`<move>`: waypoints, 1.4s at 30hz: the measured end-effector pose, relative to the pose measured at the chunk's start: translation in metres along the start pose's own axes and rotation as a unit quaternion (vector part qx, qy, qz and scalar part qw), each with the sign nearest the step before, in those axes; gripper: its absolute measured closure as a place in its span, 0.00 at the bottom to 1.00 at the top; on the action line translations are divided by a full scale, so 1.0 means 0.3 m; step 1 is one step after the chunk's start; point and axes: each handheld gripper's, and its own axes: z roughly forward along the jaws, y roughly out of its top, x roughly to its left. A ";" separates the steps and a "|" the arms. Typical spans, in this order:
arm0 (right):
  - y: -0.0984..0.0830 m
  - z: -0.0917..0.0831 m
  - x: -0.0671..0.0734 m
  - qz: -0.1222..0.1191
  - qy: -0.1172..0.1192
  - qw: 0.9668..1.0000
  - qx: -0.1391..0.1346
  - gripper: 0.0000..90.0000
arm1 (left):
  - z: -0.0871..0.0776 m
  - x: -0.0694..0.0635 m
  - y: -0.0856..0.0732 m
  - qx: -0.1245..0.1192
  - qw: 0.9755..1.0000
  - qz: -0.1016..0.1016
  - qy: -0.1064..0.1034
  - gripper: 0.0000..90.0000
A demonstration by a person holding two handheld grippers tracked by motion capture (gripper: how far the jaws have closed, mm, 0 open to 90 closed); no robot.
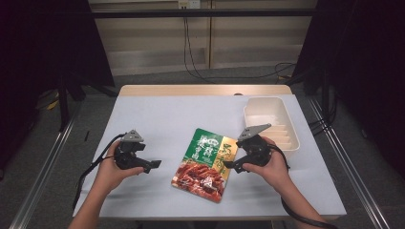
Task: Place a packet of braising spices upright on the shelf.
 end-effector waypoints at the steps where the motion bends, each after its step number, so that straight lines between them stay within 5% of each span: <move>1: 0.006 0.001 -0.003 -0.002 -0.004 1.000 0.000 0.10 | -0.004 0.002 0.002 -0.001 1.000 0.000 0.003 0.07; 22: 0.200 0.054 -0.136 0.014 0.018 0.998 0.061 0.10 | -0.016 -0.013 0.004 -0.002 1.000 0.008 0.005 0.07; 29: 0.237 0.127 -0.188 0.020 0.018 0.995 0.099 0.11 | -0.018 -0.018 0.005 0.007 1.000 0.010 0.002 0.07; 37: 0.274 0.216 -0.221 0.031 0.058 0.990 0.123 0.12 | -0.020 -0.018 0.005 0.008 1.000 0.011 0.002 0.07; 42: 0.285 0.250 -0.232 0.015 0.055 0.988 0.143 0.14 | -0.017 -0.018 0.003 0.003 1.000 0.011 0.002 0.07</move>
